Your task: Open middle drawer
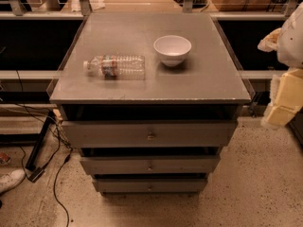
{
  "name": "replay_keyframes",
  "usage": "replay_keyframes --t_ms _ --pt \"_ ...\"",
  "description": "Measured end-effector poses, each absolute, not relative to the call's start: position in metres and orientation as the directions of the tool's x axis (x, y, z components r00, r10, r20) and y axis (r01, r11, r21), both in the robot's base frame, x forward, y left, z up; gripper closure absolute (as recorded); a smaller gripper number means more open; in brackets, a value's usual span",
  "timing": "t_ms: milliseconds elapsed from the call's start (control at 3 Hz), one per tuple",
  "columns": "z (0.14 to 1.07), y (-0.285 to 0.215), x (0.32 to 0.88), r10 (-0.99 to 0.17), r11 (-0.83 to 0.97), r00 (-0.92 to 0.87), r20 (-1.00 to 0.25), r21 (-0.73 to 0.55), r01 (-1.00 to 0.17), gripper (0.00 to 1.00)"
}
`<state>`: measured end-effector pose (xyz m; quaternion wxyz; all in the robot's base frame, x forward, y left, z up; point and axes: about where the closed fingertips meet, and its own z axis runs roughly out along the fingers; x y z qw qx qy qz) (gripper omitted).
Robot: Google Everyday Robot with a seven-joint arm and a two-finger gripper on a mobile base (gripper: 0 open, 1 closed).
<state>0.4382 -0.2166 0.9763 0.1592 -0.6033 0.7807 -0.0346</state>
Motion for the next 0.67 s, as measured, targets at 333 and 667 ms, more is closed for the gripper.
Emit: replay_keyframes --t_ms 333,667 --pt "0.976 -0.215 0.437 -0.953 0.270 -0.220 -0.208 -0.255 -0.929 0.00" --pt "0.956 -0.204 0.418 -0.944 0.284 -0.222 -0.246 -0.255 -0.925 0.00"
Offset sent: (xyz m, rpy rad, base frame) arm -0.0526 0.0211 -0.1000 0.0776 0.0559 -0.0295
